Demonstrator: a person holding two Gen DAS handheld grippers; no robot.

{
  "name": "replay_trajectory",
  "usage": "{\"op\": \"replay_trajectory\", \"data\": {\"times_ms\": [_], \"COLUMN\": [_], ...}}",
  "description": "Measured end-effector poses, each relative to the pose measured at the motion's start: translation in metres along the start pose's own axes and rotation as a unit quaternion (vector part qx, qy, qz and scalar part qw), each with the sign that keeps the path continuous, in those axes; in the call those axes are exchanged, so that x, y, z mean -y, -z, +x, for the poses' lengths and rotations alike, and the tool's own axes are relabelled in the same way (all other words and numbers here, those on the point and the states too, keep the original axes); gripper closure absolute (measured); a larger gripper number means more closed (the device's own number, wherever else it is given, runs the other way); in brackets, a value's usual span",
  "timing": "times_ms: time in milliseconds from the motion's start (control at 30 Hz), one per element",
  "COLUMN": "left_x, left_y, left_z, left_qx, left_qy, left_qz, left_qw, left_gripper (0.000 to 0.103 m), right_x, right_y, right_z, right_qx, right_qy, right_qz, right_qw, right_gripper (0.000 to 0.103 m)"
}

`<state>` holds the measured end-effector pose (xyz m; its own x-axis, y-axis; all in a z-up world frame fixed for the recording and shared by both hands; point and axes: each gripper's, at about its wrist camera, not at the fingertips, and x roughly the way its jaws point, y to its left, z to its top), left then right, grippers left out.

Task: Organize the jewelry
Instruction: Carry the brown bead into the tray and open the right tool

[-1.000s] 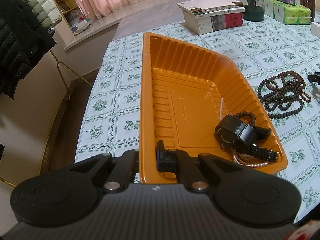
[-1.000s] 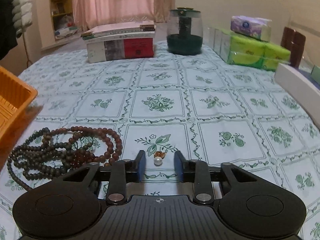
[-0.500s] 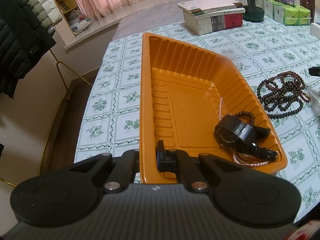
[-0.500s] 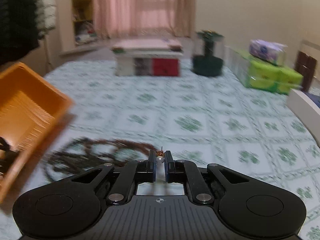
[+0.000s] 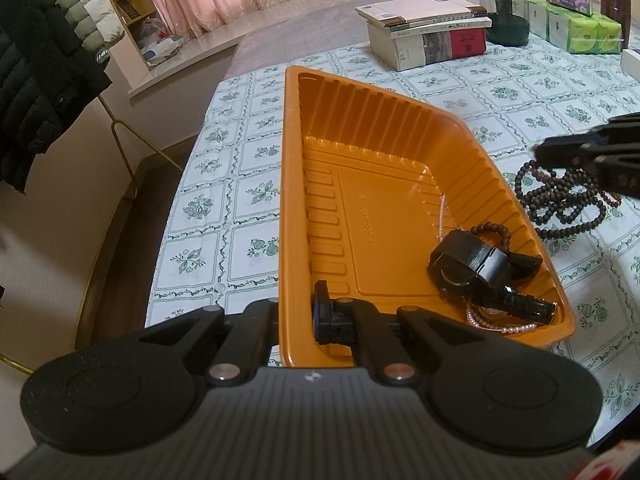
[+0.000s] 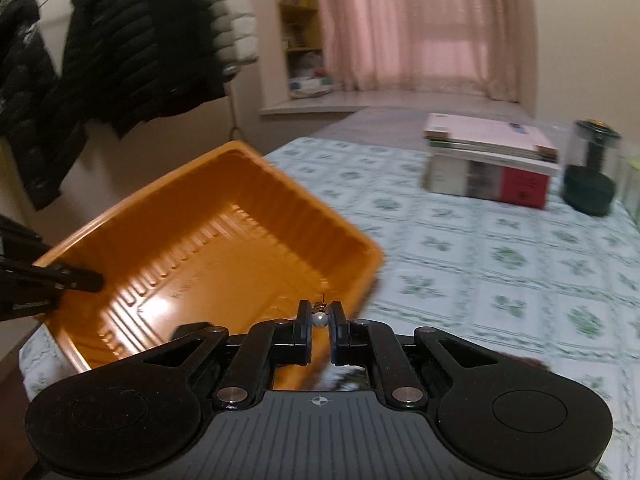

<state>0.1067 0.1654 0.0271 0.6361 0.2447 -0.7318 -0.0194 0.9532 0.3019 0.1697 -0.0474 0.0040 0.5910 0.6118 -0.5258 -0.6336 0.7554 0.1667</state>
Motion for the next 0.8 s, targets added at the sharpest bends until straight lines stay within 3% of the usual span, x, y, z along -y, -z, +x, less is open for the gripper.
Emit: {"op": "replay_trajectory", "data": {"times_ms": [667,800], "left_x": [0.002,0.002], "left_y": [-0.001,-0.001], "left_z": [0.001,0.001], "left_qx": [0.000,0.000], "left_qy": [0.001,0.001], "left_qz": [0.002,0.002], "left_qw": [1.0000,1.0000], "left_gripper": [0.101,0.101], "right_x": [-0.021,-0.018], "right_y": [-0.006,-0.007], "right_z": [0.030,0.032], "right_qx": [-0.020,-0.018], "right_qy": [-0.024,-0.059], "right_qz": [-0.014,0.006], "right_qw": [0.999,0.998], "right_gripper": [0.095,0.095]}}
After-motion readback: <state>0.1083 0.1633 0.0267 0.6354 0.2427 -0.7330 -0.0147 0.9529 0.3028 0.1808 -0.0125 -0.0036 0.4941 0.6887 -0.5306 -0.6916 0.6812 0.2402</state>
